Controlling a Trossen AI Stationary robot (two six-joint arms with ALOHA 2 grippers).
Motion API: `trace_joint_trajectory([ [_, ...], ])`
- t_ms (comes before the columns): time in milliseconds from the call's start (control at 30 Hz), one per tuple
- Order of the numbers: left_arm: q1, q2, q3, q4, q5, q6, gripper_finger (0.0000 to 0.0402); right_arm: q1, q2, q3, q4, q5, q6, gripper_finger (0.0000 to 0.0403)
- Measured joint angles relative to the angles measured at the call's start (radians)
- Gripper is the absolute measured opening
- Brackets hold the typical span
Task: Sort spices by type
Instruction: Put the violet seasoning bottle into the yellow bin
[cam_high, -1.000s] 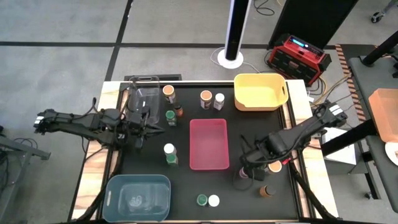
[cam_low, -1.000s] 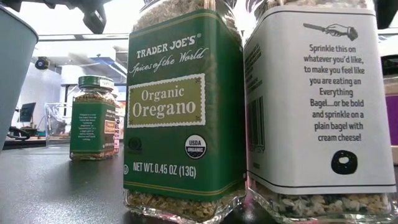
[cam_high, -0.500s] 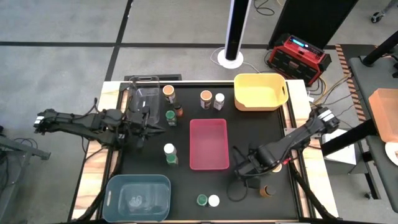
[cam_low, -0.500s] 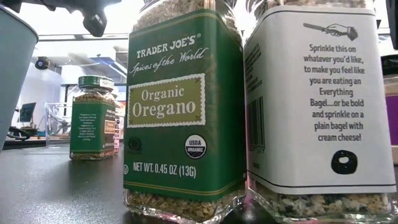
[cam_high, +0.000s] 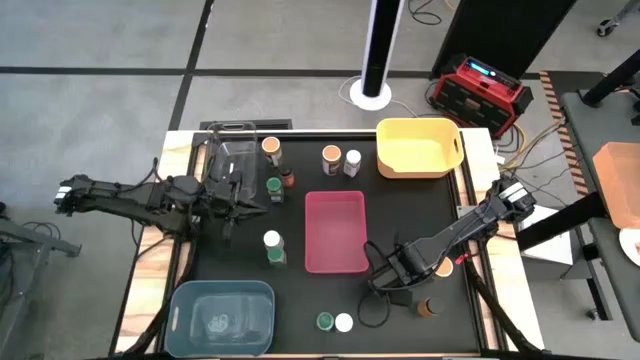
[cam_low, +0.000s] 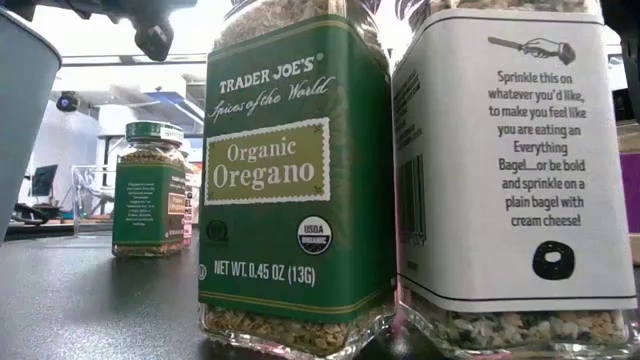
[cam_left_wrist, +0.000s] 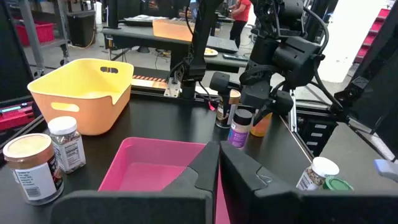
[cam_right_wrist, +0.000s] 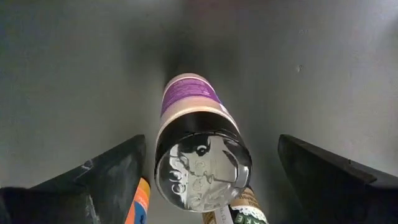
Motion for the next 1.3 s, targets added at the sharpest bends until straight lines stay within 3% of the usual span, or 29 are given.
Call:
trace_joint_trajectory([
  [200, 0.0, 0.008, 0.0, 0.0, 0.0, 0.0, 0.0, 0.0, 0.001, 0.0, 0.0, 0.0, 0.009, 0.0309],
  [500, 0.0, 0.013, 0.0, 0.0, 0.0, 0.0, 0.0, 0.0, -0.014, 0.0, 0.001, -0.001, 0.008, 0.0199],
  [900, 0.0, 0.015, 0.0, 0.0, 0.0, 0.014, 0.0, -0.024, -0.031, 0.028, -0.008, -0.025, -0.047, 0.0195],
  [1100, 0.0, 0.018, 0.0, 0.003, 0.0, 0.015, 0.0, -0.159, -0.09, 0.153, -0.14, -0.019, -0.131, 0.0194],
  [1300, 0.0, 0.019, 0.0, 0.008, 0.0, 0.018, 0.0, -0.433, -0.12, 0.269, -0.191, -0.012, -0.23, 0.0194],
])
